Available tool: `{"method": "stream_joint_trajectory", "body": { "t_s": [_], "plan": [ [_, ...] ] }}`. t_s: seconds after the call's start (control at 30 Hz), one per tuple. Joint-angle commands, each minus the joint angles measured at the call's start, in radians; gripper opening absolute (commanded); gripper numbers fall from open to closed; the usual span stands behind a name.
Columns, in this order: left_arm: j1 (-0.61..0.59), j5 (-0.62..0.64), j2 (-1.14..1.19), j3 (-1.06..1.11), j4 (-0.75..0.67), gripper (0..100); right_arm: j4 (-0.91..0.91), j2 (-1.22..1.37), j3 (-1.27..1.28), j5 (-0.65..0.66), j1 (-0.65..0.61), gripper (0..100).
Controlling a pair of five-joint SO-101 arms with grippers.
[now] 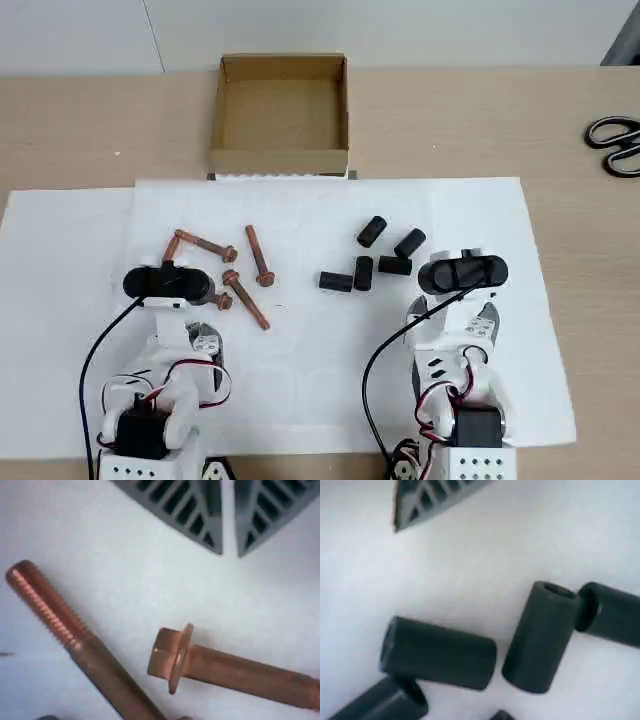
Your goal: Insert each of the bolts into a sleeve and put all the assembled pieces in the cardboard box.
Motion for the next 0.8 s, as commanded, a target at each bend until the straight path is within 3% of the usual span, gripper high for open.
{"method": "stream_joint_trajectory", "body": {
  "t_s": [0.0, 0.27, 0.5, 0.77],
  "plan": [
    [0.003, -0.002, -0.008, -0.038, -0.02, 1, -0.018, -0.015, 0.006, 0.009, 0.005, 34.7],
    [0.003, -0.002, -0.008, -0.038, -0.02, 1, -0.013, -0.015, -0.002, 0.002, 0.002, 34.8],
    [0.003, -0.002, -0.008, -0.038, -0.02, 1, 0.073, -0.008, -0.157, -0.14, -0.008, 34.8],
    [0.003, -0.002, -0.008, -0.038, -0.02, 1, 0.183, -0.012, -0.252, -0.046, -0.044, 34.8]
  ]
}}
